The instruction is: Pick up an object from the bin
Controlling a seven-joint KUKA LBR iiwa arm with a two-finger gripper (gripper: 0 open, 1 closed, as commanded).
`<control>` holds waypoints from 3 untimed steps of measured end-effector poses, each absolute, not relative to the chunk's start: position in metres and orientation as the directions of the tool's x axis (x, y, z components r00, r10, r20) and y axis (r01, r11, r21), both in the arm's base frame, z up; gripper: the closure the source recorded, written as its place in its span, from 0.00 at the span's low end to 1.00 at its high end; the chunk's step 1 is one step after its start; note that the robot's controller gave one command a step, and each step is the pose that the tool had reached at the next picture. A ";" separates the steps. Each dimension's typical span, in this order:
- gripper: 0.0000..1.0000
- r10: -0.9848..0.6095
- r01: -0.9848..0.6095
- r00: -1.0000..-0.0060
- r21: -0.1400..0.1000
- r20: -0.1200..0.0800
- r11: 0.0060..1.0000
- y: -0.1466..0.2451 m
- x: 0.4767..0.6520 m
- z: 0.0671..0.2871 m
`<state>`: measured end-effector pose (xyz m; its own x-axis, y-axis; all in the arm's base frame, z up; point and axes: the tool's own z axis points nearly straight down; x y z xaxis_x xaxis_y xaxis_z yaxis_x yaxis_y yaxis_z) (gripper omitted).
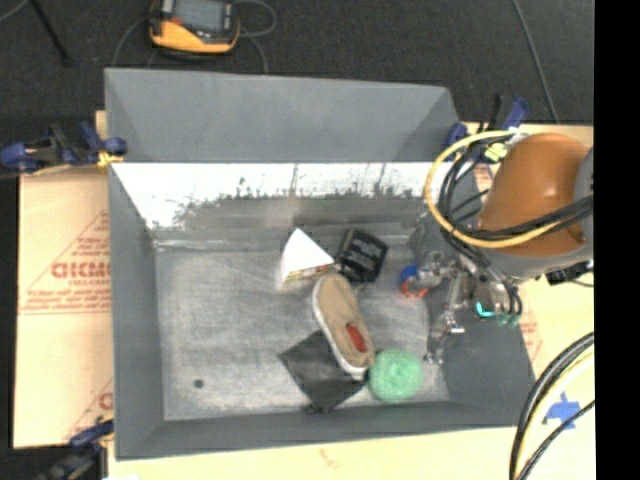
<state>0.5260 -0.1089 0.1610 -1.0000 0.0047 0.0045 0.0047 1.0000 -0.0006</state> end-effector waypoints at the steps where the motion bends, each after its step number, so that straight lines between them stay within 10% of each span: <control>1: 0.00 0.002 0.002 -1.000 -0.002 -0.003 1.000 -0.109 0.528 0.166; 2: 1.00 -0.252 -0.252 -0.967 -0.010 -0.021 0.968 -0.083 0.507 0.079; 3: 1.00 -0.253 -0.253 -0.967 -0.010 -0.021 0.967 -0.083 0.507 0.079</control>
Offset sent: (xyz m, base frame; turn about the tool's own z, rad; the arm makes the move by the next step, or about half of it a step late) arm -0.0270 0.0280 -0.0906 -0.2627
